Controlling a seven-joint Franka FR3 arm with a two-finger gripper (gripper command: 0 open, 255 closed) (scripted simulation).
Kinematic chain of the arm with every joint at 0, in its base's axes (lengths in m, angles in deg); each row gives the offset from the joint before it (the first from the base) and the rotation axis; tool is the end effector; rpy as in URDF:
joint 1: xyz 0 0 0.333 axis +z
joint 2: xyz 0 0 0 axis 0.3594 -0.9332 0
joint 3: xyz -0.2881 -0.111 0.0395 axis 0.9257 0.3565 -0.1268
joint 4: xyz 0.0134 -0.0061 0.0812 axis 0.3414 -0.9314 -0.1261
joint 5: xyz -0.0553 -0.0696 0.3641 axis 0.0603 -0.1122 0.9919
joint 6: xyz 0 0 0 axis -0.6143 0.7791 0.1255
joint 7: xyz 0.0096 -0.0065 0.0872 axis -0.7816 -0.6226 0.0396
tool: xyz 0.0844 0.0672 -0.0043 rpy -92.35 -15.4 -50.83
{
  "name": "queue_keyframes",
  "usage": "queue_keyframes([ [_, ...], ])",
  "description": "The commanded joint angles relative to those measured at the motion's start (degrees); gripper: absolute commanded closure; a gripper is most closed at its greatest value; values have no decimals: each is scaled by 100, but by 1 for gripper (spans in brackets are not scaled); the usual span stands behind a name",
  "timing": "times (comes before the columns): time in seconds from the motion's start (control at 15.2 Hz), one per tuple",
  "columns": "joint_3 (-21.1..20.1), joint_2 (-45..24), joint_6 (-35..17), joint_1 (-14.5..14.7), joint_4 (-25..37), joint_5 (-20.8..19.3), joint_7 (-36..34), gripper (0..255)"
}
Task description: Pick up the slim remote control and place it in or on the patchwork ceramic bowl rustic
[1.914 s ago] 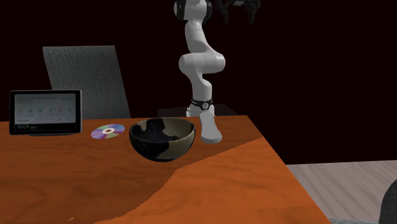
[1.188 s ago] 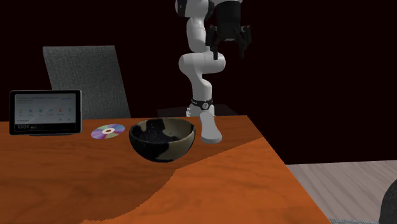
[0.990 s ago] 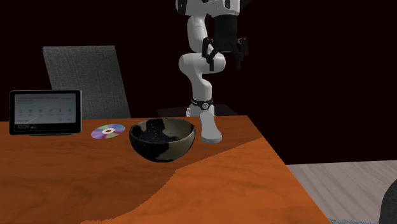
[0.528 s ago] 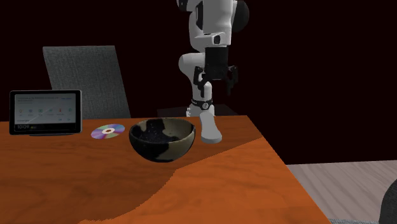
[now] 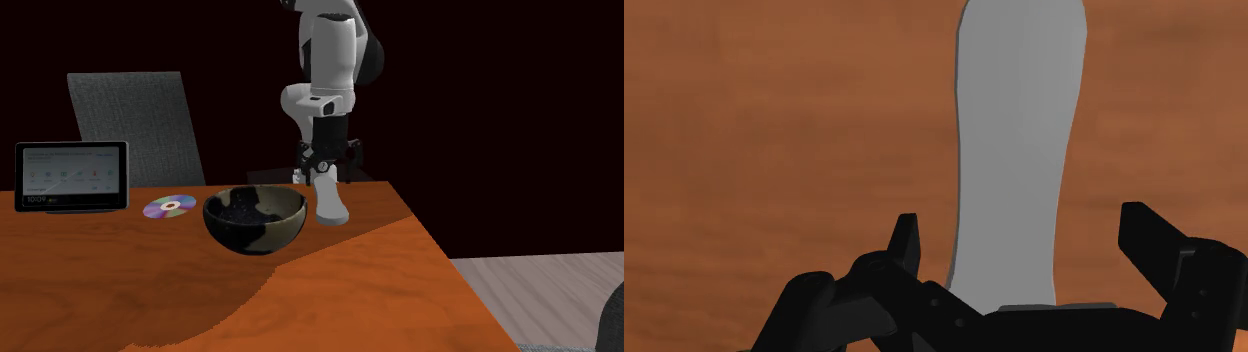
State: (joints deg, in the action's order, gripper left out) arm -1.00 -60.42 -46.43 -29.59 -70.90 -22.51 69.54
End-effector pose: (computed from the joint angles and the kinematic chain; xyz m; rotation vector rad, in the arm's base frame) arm 0.3610 -0.0953 0.3594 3.1140 -0.2489 0.0103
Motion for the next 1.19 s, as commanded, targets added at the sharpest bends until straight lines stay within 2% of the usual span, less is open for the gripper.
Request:
queue_keyframes([
  [0.0, 1, -111, -196, 3, -86, -2, -13, 0],
  [0.2, 20, -355, -552, 5, -197, -3, -8, 0],
  [0.73, 19, -354, -550, 4, -197, -3, -8, 0],
  [0.79, 19, -354, -550, 4, -197, -3, -8, 255],
  [1.12, 19, -353, -550, 4, -198, -4, -8, 255],
])
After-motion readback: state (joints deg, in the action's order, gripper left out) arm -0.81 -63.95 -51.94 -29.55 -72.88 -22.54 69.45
